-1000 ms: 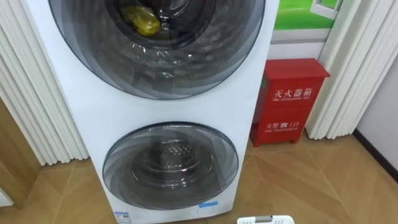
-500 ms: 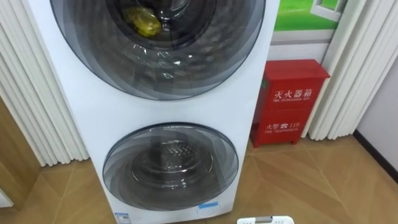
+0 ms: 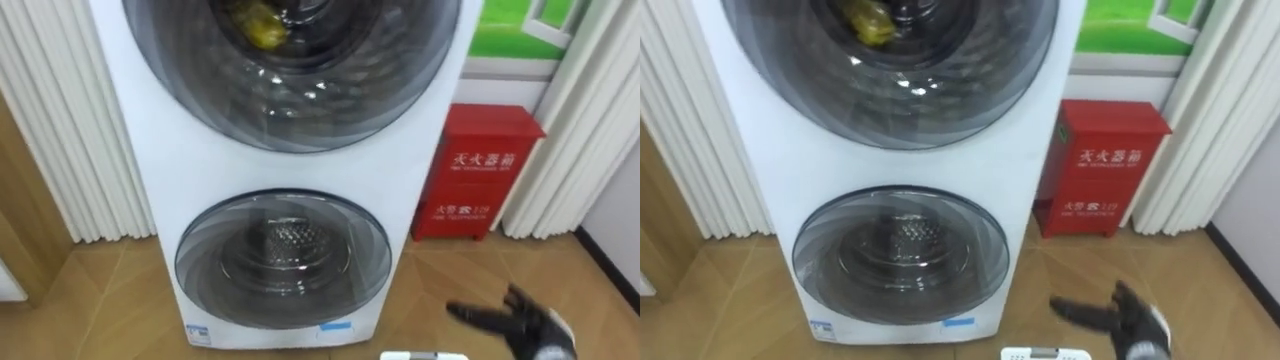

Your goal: Pick clothes from washing machine

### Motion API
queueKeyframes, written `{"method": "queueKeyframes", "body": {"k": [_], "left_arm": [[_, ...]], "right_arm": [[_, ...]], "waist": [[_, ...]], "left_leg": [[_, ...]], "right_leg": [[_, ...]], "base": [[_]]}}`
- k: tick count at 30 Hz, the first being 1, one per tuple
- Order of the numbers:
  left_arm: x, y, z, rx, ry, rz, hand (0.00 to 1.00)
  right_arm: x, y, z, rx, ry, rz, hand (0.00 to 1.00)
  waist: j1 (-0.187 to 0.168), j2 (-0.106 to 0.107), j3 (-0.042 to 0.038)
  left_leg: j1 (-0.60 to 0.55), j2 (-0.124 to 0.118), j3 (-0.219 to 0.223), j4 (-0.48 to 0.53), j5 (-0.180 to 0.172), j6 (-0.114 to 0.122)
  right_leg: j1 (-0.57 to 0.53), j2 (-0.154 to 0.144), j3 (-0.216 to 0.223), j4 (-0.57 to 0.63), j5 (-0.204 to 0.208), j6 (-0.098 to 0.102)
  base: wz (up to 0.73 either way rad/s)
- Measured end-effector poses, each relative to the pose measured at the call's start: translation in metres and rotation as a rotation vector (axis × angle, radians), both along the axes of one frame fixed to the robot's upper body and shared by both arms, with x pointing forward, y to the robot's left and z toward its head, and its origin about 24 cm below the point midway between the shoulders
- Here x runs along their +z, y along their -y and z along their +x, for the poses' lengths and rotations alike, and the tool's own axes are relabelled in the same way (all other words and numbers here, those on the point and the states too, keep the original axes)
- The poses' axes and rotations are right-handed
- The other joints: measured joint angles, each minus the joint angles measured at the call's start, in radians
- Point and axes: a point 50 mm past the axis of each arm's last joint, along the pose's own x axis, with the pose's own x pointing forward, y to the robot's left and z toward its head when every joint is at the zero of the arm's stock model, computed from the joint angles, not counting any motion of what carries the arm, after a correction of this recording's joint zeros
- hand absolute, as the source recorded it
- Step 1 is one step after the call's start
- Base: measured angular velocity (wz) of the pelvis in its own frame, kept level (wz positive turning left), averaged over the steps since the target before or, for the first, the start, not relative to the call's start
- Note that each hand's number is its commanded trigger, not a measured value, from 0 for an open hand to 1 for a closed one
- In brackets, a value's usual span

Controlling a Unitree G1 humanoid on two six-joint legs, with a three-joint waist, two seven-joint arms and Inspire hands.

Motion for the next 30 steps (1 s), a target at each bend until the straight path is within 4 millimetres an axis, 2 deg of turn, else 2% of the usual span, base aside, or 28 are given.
{"method": "queueKeyframes", "body": {"k": [4,5,11,16,20,26,30], "left_arm": [[0.001,-0.005,-0.004,-0.014,-0.03,0.02,0.0],[0.002,-0.007,-0.006,-0.023,-0.042,0.026,0.0],[0.005,-0.014,-0.013,-0.052,-0.076,0.046,0.0],[0.007,-0.021,-0.014,-0.067,-0.091,0.051,0.0],[0.007,-0.022,-0.016,-0.055,-0.109,0.05,0.0],[0.007,-0.022,-0.018,-0.067,-0.136,0.042,0.0],[0.008,-0.025,-0.017,-0.069,-0.135,0.049,0.0]], "right_arm": [[0.035,-0.001,0.028,-0.015,0.114,-0.026,0.0],[0.045,0.002,0.034,-0.016,0.141,-0.037,0.0],[0.092,0.014,0.052,-0.01,0.288,-0.112,0.0],[0.117,0.022,0.062,-0.009,0.348,-0.147,0.0],[0.135,0.027,0.068,-0.006,0.375,-0.156,0.0],[0.176,0.032,0.08,0.007,0.461,-0.204,0.0],[0.189,0.032,0.084,0.027,0.478,-0.245,0.0]], "waist": [[0.006,0.006,-0.0011],[0.018,0.008,-0.0026],[0.033,0.003,-0.0077],[0.03,-0.002,-0.0093],[0.025,-0.01,-0.0066],[0.024,-0.016,-0.0084],[0.028,-0.02,-0.0116]], "left_leg": [[-0.017,0.002,0.0,0.0,0.0,0.0],[-0.015,0.003,0.0,0.002,0.0,0.0],[-0.017,0.003,-0.001,0.002,0.0,0.0],[-0.024,0.001,-0.009,0.002,0.0,0.0],[-0.027,0.001,-0.009,0.003,0.0,0.0],[-0.042,0.0,-0.011,0.011,0.001,0.001],[-0.041,0.001,-0.014,0.01,0.001,0.001]], "right_leg": [[-0.013,-0.002,-0.022,0.011,0.0,0.0],[-0.016,-0.002,-0.024,0.02,0.0,0.0],[-0.02,-0.004,-0.033,0.02,0.0,0.0],[-0.018,-0.008,-0.051,0.02,0.0,0.0],[-0.022,-0.009,-0.06,0.022,0.0,0.0],[-0.041,-0.011,-0.063,0.021,0.0,-0.001],[-0.039,-0.01,-0.068,0.024,0.001,-0.003]], "base": [[0.08],[-0.07],[0.0],[0.08],[0.04],[0.01],[0.02]]}}
